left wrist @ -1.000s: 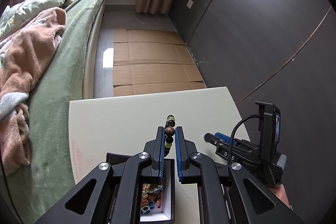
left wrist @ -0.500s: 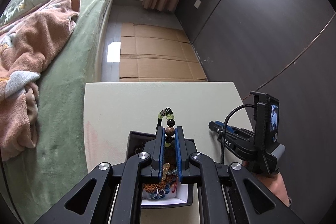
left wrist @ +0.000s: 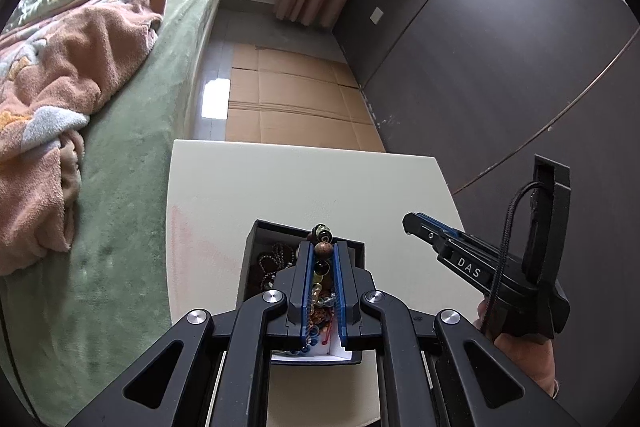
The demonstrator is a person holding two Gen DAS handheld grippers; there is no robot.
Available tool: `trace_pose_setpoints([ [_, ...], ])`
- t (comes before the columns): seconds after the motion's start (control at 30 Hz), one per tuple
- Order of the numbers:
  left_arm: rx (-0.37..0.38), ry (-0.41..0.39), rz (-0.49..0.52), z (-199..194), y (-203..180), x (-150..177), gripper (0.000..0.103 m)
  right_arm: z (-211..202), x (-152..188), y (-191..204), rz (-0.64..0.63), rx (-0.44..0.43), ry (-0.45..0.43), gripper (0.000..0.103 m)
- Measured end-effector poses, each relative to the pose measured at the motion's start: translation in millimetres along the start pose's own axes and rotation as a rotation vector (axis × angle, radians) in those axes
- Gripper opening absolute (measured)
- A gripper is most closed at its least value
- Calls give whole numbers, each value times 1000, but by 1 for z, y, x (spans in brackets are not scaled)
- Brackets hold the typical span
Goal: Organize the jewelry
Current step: 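Lower the bracelet and ring into the black box and open both tools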
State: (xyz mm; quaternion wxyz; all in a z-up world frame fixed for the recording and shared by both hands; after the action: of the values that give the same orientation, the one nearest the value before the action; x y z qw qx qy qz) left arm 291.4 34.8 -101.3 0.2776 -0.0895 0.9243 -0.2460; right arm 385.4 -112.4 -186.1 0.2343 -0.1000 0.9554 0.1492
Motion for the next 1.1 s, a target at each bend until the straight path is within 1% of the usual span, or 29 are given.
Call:
trace_pose_setpoints([
  [0.13,25,27,-7,10,0,4,11,-6,3,16,0,-69,-10,13],
  [0.17,17,40,-13,14,2,5,11,-9,3,19,1,-91,-12,13],
  [0.2,-11,51,-15,17,5,6,11,-10,3,23,1,-109,-14,13],
  [0.27,-97,54,-4,20,15,6,11,-13,2,32,-3,-147,-19,13],
  [0.33,-135,49,-2,19,23,7,11,-16,3,39,-7,-184,-16,13],
  [0.57,-160,46,-3,14,33,15,11,-18,16,62,-28,-307,35,13],
  [0.7,-169,58,-1,10,34,23,12,-13,21,73,-24,-345,65,13],
  [0.77,-185,44,8,5,35,25,21,-10,24,76,-25,-349,75,13],
  [0.8,-192,33,11,2,36,25,43,-9,25,79,-26,-348,79,13],
  [0.83,-197,17,11,-2,37,26,70,-8,26,81,-28,-345,82,13],
  [0.87,-199,-1,8,-6,38,26,80,-7,27,82,-30,-342,84,13],
  [0.9,-201,-20,4,-11,40,26,86,-6,28,83,-31,-343,88,13],
  [1.1,-203,-89,-22,-27,47,26,87,-12,34,88,-32,-350,105,13],
])
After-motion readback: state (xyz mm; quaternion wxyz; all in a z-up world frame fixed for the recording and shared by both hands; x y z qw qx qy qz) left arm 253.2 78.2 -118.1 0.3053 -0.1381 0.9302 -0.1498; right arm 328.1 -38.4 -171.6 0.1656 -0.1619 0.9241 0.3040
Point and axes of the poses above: each gripper's, at about its wrist camera, not at the fingertips, and z roughly the way its jaws point, y to its left, x to its underside, the point moved 6 cm from there along z, roughly the way its jaws point, and after that the axes turned 7 degrees about x, right-handed, at the moved point
